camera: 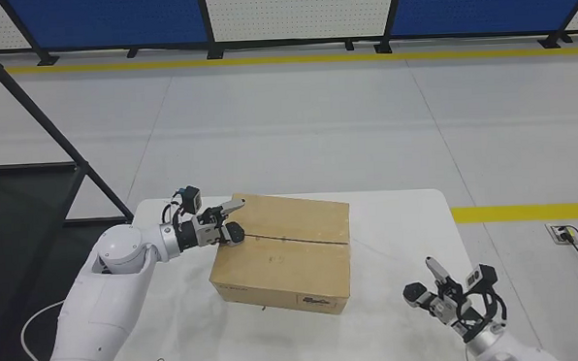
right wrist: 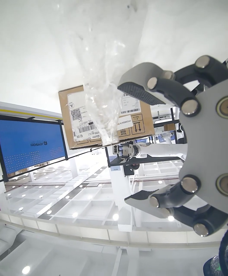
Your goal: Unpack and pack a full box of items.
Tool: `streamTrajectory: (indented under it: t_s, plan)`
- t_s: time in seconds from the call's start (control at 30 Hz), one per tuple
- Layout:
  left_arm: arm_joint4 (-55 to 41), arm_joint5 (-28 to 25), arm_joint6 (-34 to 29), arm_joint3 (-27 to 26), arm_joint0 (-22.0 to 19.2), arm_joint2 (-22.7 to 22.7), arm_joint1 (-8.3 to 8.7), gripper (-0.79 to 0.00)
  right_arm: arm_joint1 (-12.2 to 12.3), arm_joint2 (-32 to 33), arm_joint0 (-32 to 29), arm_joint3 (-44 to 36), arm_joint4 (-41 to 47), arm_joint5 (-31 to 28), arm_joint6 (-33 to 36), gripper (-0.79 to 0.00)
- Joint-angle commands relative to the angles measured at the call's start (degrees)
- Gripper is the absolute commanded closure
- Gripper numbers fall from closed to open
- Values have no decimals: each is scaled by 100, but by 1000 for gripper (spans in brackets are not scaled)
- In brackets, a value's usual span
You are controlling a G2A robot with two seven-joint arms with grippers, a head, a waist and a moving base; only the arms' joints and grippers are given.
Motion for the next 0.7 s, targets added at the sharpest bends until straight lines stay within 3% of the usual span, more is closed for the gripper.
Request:
streamTrajectory:
  t_s: [0.0,0.67]
  plan:
    - [0,0,0,0,0,0,0,-785,-4,-36,-5,-29,36,-107,-22,-785]
    - [0,0,0,0,0,0,0,-785,-12,-235,-522,-1381,-167,-1119,-453,-785]
